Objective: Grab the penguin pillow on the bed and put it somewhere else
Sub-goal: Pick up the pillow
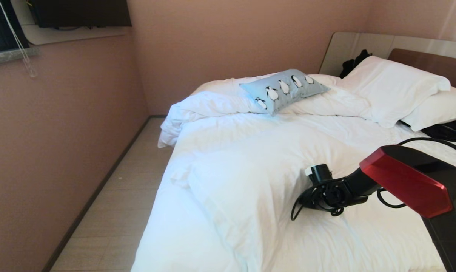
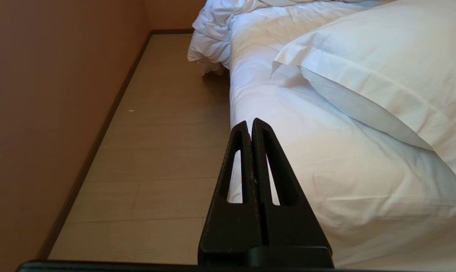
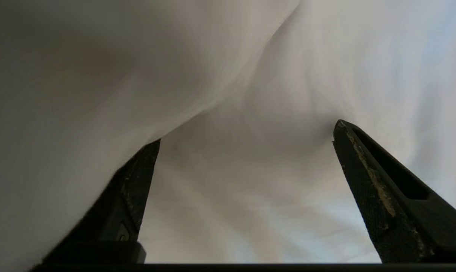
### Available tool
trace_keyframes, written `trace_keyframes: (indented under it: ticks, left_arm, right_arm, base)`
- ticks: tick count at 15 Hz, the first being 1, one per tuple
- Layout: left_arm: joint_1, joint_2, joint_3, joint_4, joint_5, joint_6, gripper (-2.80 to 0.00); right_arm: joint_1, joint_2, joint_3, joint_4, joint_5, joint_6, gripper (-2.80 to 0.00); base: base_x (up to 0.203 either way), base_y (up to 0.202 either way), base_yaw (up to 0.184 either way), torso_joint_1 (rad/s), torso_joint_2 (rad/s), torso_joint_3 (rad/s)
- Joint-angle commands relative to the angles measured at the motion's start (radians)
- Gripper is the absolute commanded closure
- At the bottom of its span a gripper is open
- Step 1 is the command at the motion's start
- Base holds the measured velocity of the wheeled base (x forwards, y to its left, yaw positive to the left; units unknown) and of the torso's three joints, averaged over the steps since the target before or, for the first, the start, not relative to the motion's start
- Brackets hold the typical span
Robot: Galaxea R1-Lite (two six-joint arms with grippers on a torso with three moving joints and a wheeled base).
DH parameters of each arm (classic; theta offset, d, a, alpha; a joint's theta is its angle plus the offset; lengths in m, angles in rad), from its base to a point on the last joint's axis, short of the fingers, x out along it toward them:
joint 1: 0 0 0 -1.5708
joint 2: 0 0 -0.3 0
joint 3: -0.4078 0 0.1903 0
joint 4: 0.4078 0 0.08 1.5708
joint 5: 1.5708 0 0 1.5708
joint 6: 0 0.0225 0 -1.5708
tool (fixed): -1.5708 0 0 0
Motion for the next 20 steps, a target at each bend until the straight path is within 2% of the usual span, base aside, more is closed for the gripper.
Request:
trace_keyframes:
  ticks: [1, 2, 3, 7, 13, 16, 18, 20]
  left_arm:
    - [0.000, 0.000, 0.000, 0.000, 0.001, -0.001, 0.00]
    - [0.000, 0.001, 0.000, 0.000, 0.001, -0.001, 0.00]
    - [0.000, 0.000, 0.002, 0.000, 0.001, -0.001, 0.00]
    - [0.000, 0.000, 0.002, 0.000, 0.001, -0.001, 0.00]
    - [0.000, 0.000, 0.001, 0.000, 0.001, -0.001, 0.00]
    - [0.000, 0.000, 0.002, 0.000, 0.001, -0.001, 0.00]
    - [0.000, 0.000, 0.000, 0.000, 0.001, -0.001, 0.00]
    - [0.000, 0.000, 0.002, 0.000, 0.001, -0.001, 0.00]
  right_arm:
    - [-0.016, -0.042, 0.036, -0.040, 0.111, 0.028, -2.80]
    - [-0.025, -0.047, 0.044, -0.049, 0.151, 0.025, -2.80]
    - [-0.026, -0.034, 0.045, -0.053, 0.137, 0.020, -2.80]
    - [-0.019, 0.018, 0.025, -0.058, 0.025, -0.065, -2.80]
    - [0.038, 0.102, -0.146, -0.054, -0.090, -0.058, -2.80]
    - [0.041, 0.103, -0.216, -0.048, -0.074, 0.016, -2.80]
    - [0.042, 0.084, -0.252, 0.001, 0.013, 0.111, -2.80]
    - [0.045, 0.054, -0.322, 0.128, 0.129, 0.234, -2.80]
  base:
    - [0.000, 0.000, 0.000, 0.000, 0.00, 0.000]
    - [0.000, 0.000, 0.000, 0.000, 0.00, 0.000]
    - [0.000, 0.000, 0.000, 0.000, 0.00, 0.000]
    - [0.000, 0.000, 0.000, 0.000, 0.00, 0.000]
    - [0.000, 0.000, 0.000, 0.000, 0.00, 0.000]
    - [0.000, 0.000, 0.000, 0.000, 0.00, 0.000]
    - [0.000, 0.000, 0.000, 0.000, 0.00, 0.000]
    - [0.000, 0.000, 0.000, 0.000, 0.00, 0.000]
